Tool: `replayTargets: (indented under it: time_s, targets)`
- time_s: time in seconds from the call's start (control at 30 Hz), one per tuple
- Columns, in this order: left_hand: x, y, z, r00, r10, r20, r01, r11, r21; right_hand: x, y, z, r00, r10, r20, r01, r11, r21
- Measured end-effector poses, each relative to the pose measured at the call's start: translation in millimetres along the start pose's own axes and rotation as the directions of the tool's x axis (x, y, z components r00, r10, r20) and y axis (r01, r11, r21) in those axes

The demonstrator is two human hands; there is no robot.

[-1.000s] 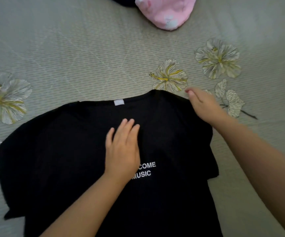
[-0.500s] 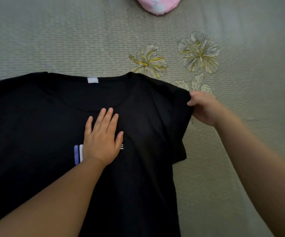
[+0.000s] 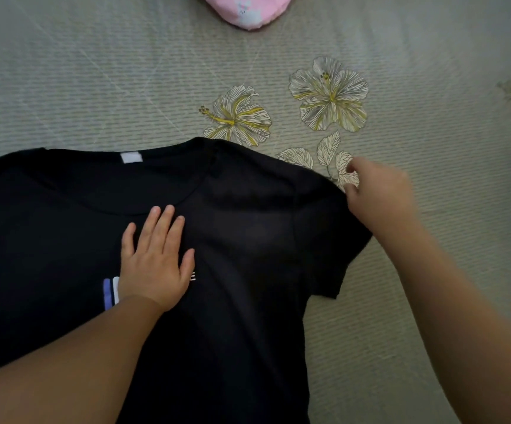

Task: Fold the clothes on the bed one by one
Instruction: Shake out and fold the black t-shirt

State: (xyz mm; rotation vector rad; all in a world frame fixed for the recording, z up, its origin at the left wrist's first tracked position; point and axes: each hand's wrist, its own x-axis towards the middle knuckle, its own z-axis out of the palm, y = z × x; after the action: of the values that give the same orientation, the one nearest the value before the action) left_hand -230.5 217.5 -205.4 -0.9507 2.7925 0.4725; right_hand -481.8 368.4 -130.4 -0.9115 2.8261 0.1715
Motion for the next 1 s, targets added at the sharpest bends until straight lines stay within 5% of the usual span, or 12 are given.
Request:
replayTargets:
  time_s: [0.13,0.3,0.63,0.77,0.83,0.93,1.0]
  targets:
    - [1,1,0,1.0,-0.01,0.01,0.01,1.0,0.015,-24,4,31,0.959,0.267,-0.099,-0.25,0.956,0.153]
    - [1,3,-1,1.0,-0.013,0.021,0.012,1.0,0.02,-74,0,68,0.807,0.586,0.07,-0.551,0.705,0.447]
    - [1,2,0,1.0,-0.005,0.023,0.004,0.999,0.041,-95,-35,89,0.712,0.7,-0.054,-0.533,0.589,0.608]
    - [1,1,1,1.0,0.0,0.005,0.0,1.0,0.031,-93,-44,61,0.766,0.57,-0.297,-0.222,0.669,0.71]
    - [1,1,0,1.0,0.004,-0.001,-0.004,1.0,0.02,-102,-59,47,0.834,0.355,-0.422,-0.01,0.775,0.631]
    - [0,1,1,1.0,0.003,-0.005,-0.003,1.0,0.001,-129,-84,41,0.943,-0.074,-0.326,0.242,0.822,0.515]
    - [0,0,2,1.0,0.002,0.003,-0.002,1.0,0.002,-145,-89,42,0.964,-0.12,-0.237,0.235,0.802,0.549]
